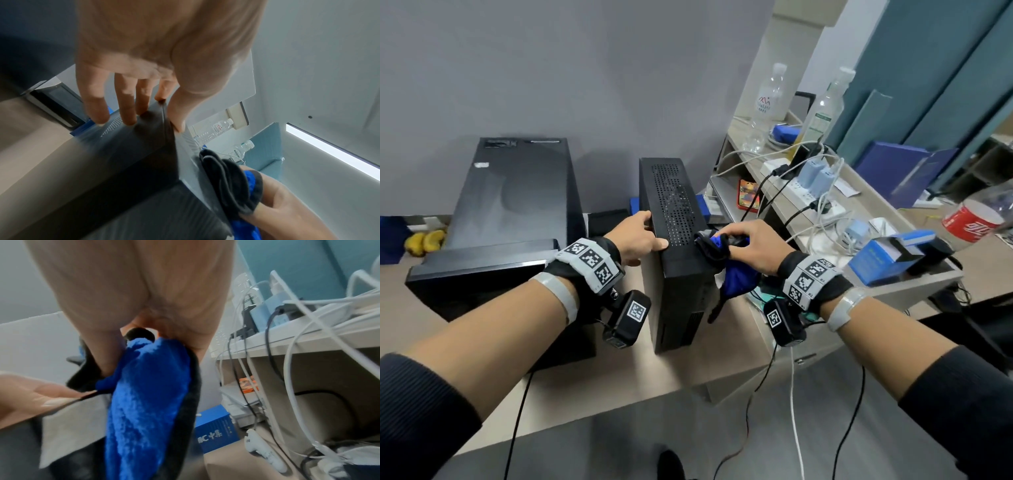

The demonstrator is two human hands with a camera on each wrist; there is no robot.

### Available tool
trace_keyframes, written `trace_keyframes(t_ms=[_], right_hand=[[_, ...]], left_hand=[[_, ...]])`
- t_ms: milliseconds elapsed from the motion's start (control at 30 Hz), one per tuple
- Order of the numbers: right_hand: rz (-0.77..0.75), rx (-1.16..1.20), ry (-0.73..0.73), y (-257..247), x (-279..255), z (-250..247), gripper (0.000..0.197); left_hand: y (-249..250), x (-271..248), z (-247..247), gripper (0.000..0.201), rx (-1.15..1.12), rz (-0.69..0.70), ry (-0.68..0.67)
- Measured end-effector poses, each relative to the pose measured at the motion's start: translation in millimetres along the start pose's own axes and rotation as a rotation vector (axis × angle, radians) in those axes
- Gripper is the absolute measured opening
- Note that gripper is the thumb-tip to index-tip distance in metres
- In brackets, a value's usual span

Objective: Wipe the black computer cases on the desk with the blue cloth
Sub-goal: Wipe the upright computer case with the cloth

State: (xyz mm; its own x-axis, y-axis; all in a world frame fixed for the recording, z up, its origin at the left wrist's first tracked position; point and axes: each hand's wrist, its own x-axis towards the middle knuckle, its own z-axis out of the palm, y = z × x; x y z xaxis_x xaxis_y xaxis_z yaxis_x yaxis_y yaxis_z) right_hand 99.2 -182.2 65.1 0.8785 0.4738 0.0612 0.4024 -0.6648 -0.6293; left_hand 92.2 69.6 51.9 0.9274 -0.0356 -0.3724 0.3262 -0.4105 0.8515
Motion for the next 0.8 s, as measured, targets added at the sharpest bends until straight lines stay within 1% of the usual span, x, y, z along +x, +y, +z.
trace_keyframes(t_ms=[67, 133, 200, 267, 333, 433, 533, 600, 667, 733, 800], right_hand=[[-0.071, -0.042, -0.054, 1.0, 1.3, -1.3, 0.021], [-0.14, -0.114, -0.144, 4.5, 4.0, -4.7, 0.027], [-0.145, -0.104, -0.204, 8.1, 15.3, -11.0, 0.027], [-0.156, -0.117, -0.187, 8.5, 38.2, -13.7, 0.026], [-0.187, -0.203, -0.175, 5.3, 65.7, -12.4, 0.026], [-0.208, -0.294, -0.222, 3.2, 104.8, -13.4, 0.025], [-0.182, -0.31, -0.219, 8.8, 144.1, -17.8, 0.024], [-0.139, -0.328, -0.193, 11.7, 177.6, -19.5, 0.023], [-0.135, -0.379, -0.184, 8.6, 204.5, -19.1, 0.024], [-0.226, -0.481, -0.272, -2.6, 223.2, -13.3, 0.026], [-0.326, -0.547, -0.416, -15.0, 230.3, -4.4, 0.027]], left_hand=[[-0.3, 4.5, 1.9, 0.052, -0.009, -0.019, 0.02], [0.6, 9.3, 2.3, 0.053, -0.012, -0.03, 0.048], [2.1, 12.8, 1.5, 0.058, -0.019, -0.052, 0.043], [2.5, 16.2, -0.2, 0.059, -0.042, -0.081, 0.047], [2.4, 21.0, -2.8, 0.056, -0.106, -0.119, 0.109], [8.5, 30.5, -4.4, 0.057, -0.18, -0.142, 0.185], [11.1, 38.1, -3.3, 0.064, -0.216, -0.147, 0.167], [10.7, 39.5, -4.0, 0.055, -0.217, -0.139, 0.138], [7.6, 41.3, -4.3, 0.046, -0.21, -0.123, 0.119], [3.4, 43.6, -5.8, 0.043, -0.213, -0.111, 0.14], [2.1, 43.7, -6.4, 0.047, -0.233, -0.115, 0.148]])
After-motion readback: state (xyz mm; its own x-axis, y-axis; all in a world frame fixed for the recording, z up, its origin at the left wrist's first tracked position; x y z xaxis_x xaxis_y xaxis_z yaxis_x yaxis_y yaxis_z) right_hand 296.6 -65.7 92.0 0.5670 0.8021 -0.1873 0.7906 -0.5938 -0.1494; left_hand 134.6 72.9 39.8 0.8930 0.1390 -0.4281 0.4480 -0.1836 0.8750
